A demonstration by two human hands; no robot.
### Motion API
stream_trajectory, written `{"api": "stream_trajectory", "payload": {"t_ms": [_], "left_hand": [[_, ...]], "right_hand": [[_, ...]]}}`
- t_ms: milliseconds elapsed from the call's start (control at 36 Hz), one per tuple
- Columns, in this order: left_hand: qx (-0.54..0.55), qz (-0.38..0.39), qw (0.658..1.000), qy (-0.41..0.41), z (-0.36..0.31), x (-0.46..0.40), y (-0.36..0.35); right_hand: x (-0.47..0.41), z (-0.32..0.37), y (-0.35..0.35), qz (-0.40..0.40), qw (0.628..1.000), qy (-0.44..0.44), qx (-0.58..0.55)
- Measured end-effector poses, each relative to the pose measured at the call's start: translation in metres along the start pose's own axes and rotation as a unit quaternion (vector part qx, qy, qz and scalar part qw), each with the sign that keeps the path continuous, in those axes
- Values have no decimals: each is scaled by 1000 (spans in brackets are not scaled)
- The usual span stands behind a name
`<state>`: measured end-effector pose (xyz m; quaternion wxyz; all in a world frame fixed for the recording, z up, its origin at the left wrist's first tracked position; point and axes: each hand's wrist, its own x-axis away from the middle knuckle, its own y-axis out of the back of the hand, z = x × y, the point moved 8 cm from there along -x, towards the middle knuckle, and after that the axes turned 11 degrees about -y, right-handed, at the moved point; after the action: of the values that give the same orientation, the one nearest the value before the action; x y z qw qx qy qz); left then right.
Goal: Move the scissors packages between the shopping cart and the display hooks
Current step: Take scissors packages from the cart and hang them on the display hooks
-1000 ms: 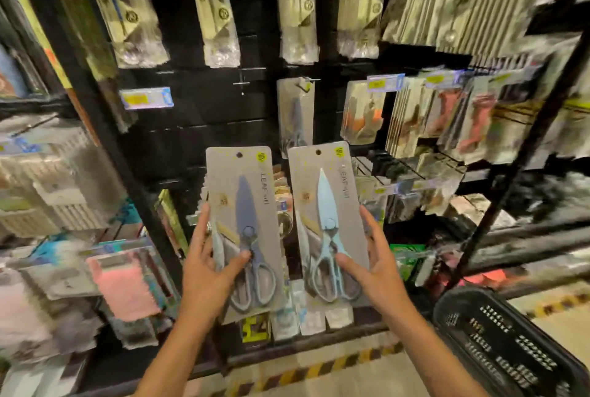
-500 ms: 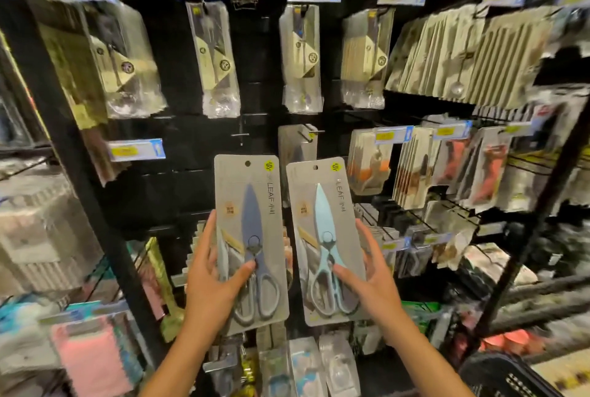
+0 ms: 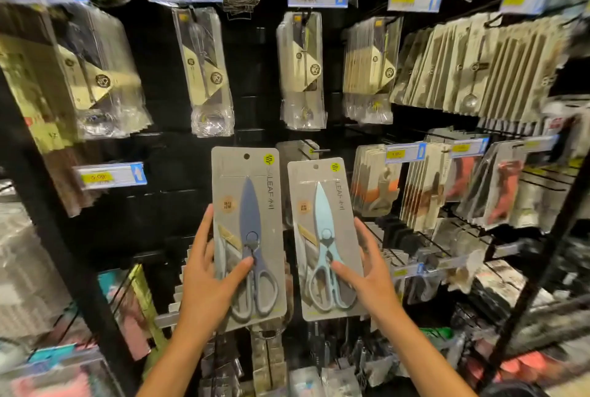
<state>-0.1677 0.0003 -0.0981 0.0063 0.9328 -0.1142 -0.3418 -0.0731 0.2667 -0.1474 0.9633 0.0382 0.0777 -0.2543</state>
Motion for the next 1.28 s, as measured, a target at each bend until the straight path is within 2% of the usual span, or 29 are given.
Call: {"api": "stream_trajectory", "payload": {"t_ms": [639,806,1111,1278], "left_hand": [[-11,-16,1000,-5,11,-32,-20],[-3,-24,999,-21,10,-38,-20],[5,-45,998,-41,4,-55,-19],[-3,-55,997,-55,2,-65,-20]], "right_hand": [[-62,-26,5,29,999,-22,12],[-73,-32,-5,41,997,-4,65],[-128,-48,-22,43,970,9,238],[-168,-66,-28,45,968,10,248]]}}
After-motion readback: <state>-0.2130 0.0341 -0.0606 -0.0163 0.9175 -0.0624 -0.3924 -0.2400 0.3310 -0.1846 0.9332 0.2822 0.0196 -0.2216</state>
